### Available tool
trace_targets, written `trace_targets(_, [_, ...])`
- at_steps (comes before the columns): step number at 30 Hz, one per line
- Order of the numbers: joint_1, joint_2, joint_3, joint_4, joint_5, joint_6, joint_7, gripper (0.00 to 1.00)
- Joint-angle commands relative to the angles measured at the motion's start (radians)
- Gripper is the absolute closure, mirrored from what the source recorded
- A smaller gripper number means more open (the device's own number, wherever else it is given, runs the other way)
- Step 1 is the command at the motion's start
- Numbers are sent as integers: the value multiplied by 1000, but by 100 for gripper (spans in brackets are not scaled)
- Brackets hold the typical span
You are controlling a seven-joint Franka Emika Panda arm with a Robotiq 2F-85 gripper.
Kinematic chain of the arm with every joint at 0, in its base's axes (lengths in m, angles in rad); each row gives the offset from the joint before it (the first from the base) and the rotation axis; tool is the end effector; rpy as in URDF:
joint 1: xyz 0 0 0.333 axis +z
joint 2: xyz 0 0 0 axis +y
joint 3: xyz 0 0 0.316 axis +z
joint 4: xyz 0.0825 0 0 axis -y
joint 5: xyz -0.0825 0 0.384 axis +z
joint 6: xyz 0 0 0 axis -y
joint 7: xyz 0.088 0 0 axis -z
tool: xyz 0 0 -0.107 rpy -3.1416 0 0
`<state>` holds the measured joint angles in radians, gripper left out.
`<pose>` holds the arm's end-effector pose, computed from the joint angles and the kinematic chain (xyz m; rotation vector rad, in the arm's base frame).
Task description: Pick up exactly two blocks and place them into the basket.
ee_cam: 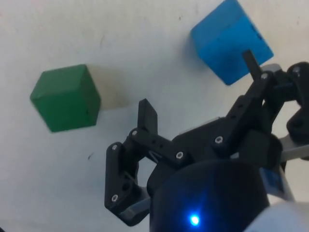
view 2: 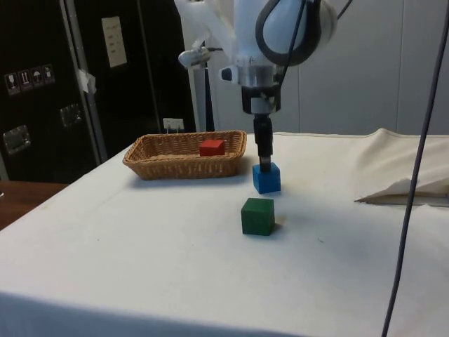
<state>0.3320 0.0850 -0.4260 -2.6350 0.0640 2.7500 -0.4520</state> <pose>0.4309 -0.0465 0.2233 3.0862 0.4685 0.0540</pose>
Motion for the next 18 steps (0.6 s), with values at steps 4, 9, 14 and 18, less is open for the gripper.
trace_targets(4, [3,1,-2,1,-27,4,19,0])
trace_targets(9, [-2,5,-4,4,-26,5,-17,0])
trace_targets(14, [-4,12,-12,7,-25,7,-49,0])
trace_targets(18, [-8,14,-30,10,-26,10,-88,0])
